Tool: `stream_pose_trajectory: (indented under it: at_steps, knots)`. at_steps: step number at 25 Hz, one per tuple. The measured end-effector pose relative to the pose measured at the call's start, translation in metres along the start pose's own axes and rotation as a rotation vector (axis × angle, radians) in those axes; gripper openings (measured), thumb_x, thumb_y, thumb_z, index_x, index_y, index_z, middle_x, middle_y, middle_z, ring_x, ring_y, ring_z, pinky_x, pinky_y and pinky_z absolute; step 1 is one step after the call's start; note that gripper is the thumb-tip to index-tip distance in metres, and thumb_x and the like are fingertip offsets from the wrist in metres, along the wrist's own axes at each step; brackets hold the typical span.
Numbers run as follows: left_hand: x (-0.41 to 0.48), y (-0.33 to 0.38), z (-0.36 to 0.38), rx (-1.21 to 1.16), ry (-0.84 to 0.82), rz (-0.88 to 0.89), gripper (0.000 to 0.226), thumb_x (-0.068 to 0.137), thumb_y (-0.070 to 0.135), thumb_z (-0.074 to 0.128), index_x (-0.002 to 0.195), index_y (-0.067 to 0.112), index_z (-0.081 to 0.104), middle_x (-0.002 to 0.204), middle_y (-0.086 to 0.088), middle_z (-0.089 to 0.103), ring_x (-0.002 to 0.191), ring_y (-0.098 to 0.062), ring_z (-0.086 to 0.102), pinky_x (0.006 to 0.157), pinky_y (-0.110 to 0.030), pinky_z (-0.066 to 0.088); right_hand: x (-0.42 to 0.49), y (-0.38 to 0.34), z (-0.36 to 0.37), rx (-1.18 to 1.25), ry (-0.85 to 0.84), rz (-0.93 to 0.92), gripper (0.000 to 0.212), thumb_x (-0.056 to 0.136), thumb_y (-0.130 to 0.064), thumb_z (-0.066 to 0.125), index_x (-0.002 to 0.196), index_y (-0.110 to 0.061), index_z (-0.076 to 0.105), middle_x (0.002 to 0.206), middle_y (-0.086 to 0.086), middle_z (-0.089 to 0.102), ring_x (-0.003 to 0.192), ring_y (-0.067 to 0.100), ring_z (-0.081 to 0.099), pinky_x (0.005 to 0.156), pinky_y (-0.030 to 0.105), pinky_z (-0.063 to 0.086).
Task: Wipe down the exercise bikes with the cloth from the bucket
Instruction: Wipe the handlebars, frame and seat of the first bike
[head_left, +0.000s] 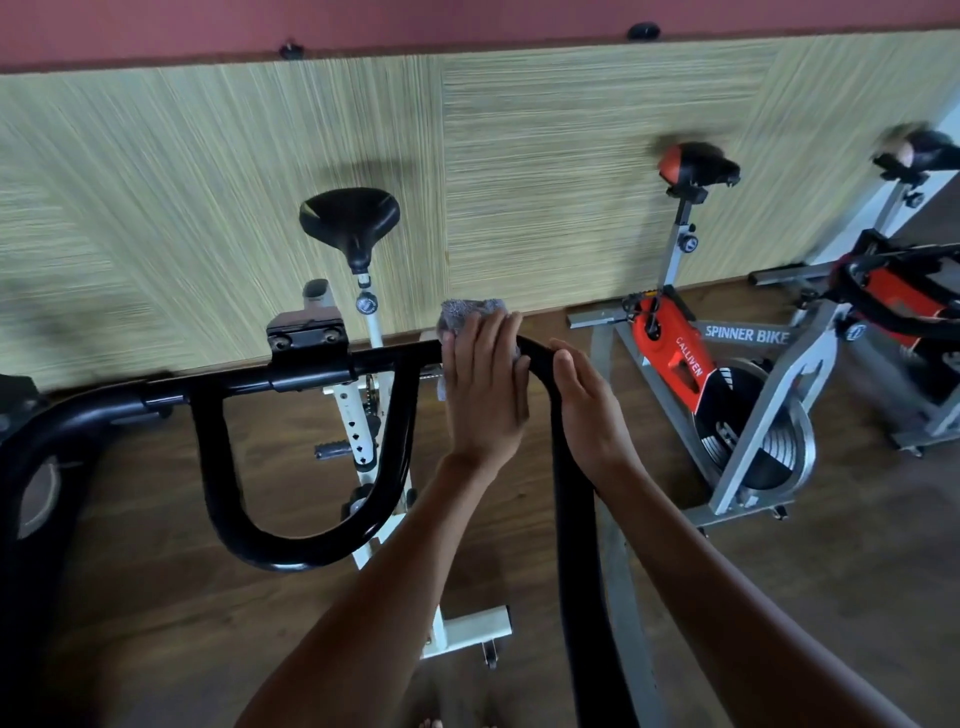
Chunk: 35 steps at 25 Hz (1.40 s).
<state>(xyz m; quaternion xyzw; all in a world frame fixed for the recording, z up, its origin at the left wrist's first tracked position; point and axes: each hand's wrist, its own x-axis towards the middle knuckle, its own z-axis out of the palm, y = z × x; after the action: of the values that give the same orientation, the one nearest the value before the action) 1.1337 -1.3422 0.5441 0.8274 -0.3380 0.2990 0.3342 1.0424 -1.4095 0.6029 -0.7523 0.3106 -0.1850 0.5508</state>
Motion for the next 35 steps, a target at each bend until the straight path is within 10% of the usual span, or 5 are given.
stream_pose_trajectory:
  at_steps: [10, 17, 27, 35]
  knots:
    - [0.004, -0.006, 0.002, -0.363, 0.209, -0.060, 0.040, 0.105, 0.022, 0.031, 0.117, -0.001, 0.062, 0.122, -0.015, 0.063, 0.127, -0.027, 0.045, 0.110, -0.054, 0.033, -0.027, 0.002, -0.004, -0.050, 0.094, 0.048, 0.038, 0.101, -0.045, 0.037, 0.128, -0.032, 0.060, 0.103, -0.012, 0.066, 0.096, 0.010, 0.060, 0.090, 0.035, 0.045]
    - [-0.008, -0.005, 0.021, -0.334, 0.007, 0.179, 0.062, 0.105, 0.040, 0.009, 0.149, 0.003, 0.032, 0.164, 0.005, 0.015, 0.152, -0.012, -0.004, 0.122, -0.040, -0.013, -0.029, 0.016, -0.003, 0.075, 0.106, 0.070, 0.049, 0.091, -0.054, 0.038, 0.131, -0.037, 0.060, 0.126, -0.014, 0.067, 0.124, 0.006, 0.057, 0.113, 0.044, 0.039]
    - [-0.002, -0.010, 0.019, -0.356, 0.081, 0.320, 0.041, 0.103, 0.019, 0.035, 0.134, 0.007, 0.059, 0.148, -0.022, 0.045, 0.150, -0.026, 0.022, 0.124, -0.040, 0.004, -0.035, 0.016, -0.004, 0.206, 0.114, 0.059, 0.046, 0.095, -0.041, 0.040, 0.132, -0.023, 0.061, 0.123, -0.004, 0.070, 0.120, 0.013, 0.061, 0.112, 0.045, 0.040]
    - [-0.012, 0.003, 0.031, -0.555, 0.038, 0.304, 0.060, 0.106, 0.035, 0.011, 0.140, 0.001, 0.045, 0.145, -0.017, 0.051, 0.151, -0.010, 0.007, 0.121, -0.041, -0.009, -0.077, 0.007, -0.013, -0.027, 0.150, 0.030, 0.038, 0.104, -0.020, 0.049, 0.140, -0.031, 0.055, 0.124, -0.017, 0.067, 0.118, -0.006, 0.057, 0.107, 0.023, 0.042]
